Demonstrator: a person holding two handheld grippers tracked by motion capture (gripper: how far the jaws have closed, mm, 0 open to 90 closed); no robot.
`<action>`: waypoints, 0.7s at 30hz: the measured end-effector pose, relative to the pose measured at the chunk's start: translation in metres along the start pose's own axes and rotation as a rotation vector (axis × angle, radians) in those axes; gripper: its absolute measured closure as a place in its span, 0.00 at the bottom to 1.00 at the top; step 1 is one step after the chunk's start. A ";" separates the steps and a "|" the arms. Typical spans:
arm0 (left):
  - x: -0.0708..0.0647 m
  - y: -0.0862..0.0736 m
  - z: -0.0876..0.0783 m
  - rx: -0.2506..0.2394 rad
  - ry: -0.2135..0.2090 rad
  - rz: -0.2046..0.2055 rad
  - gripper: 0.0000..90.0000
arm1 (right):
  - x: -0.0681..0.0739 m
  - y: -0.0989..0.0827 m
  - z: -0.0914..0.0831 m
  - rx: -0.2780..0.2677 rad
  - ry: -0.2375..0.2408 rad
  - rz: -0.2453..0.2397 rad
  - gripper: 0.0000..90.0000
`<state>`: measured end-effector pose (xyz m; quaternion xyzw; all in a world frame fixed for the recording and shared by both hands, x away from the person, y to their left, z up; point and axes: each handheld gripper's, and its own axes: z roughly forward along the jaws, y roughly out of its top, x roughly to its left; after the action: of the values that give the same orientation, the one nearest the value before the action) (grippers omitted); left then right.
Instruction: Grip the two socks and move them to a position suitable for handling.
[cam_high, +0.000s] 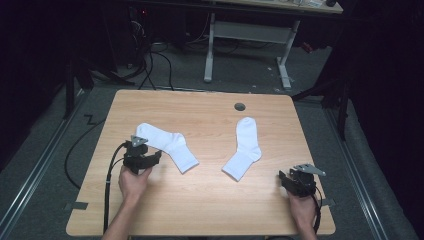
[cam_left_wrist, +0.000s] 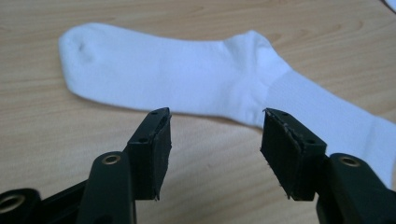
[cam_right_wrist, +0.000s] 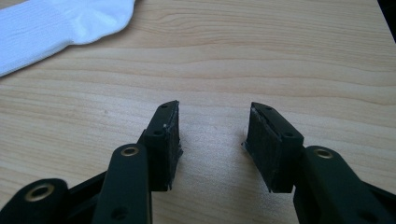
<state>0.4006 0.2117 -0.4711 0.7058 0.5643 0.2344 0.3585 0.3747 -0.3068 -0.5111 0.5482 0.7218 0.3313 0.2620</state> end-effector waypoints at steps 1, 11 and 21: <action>0.000 0.004 0.003 0.005 0.007 -0.001 0.48 | 0.000 0.000 0.000 0.000 0.004 -0.005 0.60; -0.011 0.025 0.030 0.050 0.032 0.046 0.48 | 0.001 0.000 0.000 0.001 0.014 -0.016 0.60; -0.001 0.018 0.056 0.107 0.054 -0.005 0.50 | 0.001 0.000 0.000 0.000 0.011 -0.015 0.59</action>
<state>0.4529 0.1956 -0.4920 0.7160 0.5870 0.2221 0.3056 0.3744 -0.3058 -0.5111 0.5408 0.7276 0.3323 0.2603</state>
